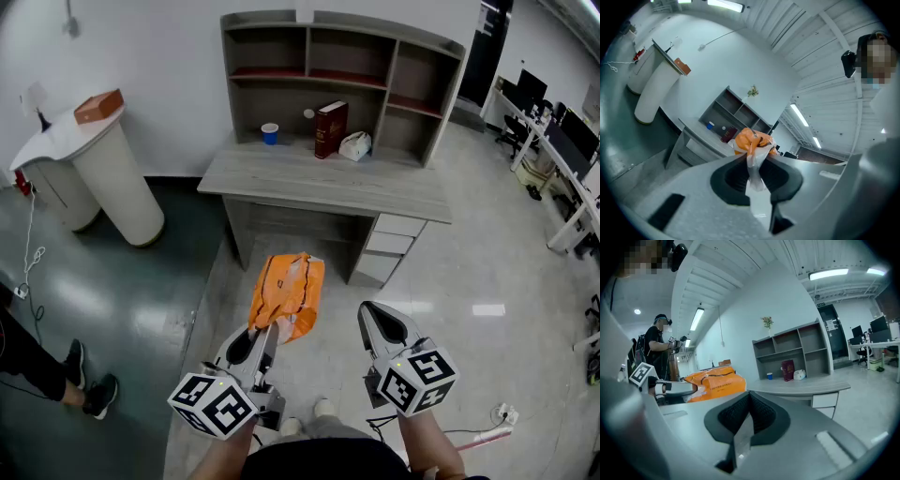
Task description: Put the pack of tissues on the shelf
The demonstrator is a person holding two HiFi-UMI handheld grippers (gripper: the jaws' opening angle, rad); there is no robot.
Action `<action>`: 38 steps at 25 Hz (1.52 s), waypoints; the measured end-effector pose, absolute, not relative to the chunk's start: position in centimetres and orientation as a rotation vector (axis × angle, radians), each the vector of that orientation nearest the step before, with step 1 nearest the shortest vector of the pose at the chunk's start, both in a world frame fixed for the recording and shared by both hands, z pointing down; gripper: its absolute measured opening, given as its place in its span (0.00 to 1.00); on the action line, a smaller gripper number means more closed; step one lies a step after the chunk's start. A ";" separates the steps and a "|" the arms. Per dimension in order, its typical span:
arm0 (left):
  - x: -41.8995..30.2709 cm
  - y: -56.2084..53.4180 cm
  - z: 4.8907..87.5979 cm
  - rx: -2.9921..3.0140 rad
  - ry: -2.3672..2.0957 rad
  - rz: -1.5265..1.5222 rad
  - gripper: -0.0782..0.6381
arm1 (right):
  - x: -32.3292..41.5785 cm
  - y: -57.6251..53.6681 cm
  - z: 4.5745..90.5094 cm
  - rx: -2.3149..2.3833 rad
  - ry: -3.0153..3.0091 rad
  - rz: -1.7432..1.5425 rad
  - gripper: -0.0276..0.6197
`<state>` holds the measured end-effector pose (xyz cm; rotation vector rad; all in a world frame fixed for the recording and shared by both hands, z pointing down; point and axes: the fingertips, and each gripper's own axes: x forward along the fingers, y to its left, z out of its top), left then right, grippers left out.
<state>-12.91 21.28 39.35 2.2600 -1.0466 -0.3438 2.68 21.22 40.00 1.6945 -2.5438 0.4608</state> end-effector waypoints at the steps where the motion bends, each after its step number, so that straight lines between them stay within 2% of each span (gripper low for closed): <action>1: -12.9 21.3 39.4 2.259 -1.049 -0.344 0.17 | 2.7 21.2 40.1 1.694 -2.543 0.460 0.03; 38: -5.3 13.2 40.2 2.243 -1.176 -0.290 0.17 | 9.4 12.3 41.5 1.568 -2.633 0.480 0.03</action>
